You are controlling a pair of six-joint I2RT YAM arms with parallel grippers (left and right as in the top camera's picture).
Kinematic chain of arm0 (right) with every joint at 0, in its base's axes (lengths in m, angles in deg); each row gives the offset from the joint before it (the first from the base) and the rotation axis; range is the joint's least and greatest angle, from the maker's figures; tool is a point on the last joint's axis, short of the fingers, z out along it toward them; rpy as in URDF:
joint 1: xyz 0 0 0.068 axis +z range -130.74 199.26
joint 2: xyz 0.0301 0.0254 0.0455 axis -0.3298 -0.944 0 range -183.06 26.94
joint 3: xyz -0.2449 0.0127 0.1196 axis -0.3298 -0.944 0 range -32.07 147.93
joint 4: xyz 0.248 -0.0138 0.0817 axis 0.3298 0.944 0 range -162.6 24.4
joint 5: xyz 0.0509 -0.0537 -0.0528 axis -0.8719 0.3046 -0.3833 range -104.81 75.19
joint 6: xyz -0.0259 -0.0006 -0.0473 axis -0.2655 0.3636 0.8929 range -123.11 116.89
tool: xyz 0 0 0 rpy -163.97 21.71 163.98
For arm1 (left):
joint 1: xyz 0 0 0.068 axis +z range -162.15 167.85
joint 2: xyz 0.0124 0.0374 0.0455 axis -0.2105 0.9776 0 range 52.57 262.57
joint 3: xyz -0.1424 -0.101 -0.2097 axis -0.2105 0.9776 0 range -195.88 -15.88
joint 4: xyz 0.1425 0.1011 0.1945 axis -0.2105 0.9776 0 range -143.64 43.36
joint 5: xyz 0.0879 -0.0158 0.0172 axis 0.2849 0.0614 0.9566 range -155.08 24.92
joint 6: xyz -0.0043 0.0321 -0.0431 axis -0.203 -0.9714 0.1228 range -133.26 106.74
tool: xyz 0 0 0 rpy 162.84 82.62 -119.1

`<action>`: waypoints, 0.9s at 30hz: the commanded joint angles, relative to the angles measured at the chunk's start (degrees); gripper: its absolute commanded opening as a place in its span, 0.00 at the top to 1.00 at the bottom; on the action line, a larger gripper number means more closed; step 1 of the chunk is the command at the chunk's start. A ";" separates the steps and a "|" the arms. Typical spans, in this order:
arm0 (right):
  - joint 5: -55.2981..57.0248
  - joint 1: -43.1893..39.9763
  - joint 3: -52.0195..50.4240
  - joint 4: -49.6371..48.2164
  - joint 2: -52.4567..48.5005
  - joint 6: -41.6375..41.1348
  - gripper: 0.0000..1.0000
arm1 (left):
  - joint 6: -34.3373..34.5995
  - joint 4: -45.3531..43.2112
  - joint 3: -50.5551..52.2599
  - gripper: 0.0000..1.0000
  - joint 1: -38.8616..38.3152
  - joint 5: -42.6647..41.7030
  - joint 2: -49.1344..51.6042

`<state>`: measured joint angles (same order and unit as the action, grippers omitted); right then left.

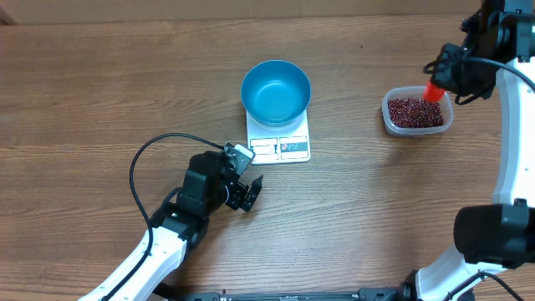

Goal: Scoop item into bowl and weigh 150g on scale
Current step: 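Raise the scoop with the right gripper and dip it into the beans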

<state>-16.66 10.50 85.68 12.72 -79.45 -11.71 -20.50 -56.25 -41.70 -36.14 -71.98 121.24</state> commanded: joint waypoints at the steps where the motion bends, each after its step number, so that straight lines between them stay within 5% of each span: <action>1: 3.23 -2.45 1.44 -0.59 -0.24 4.00 0.96 | 0.85 -0.22 0.07 0.00 -0.07 -0.20 0.39; 15: -6.88 -7.39 -11.13 -10.56 -2.25 23.87 0.96 | 0.85 -0.22 0.07 0.01 -0.07 -0.20 0.39; 27: -6.86 -7.39 -20.26 -18.29 -5.35 24.09 0.96 | 0.85 -0.22 0.07 0.00 -0.07 -0.20 0.39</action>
<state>-22.54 3.23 66.99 -4.63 -83.69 11.52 -20.50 -56.28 -41.70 -36.14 -71.98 121.24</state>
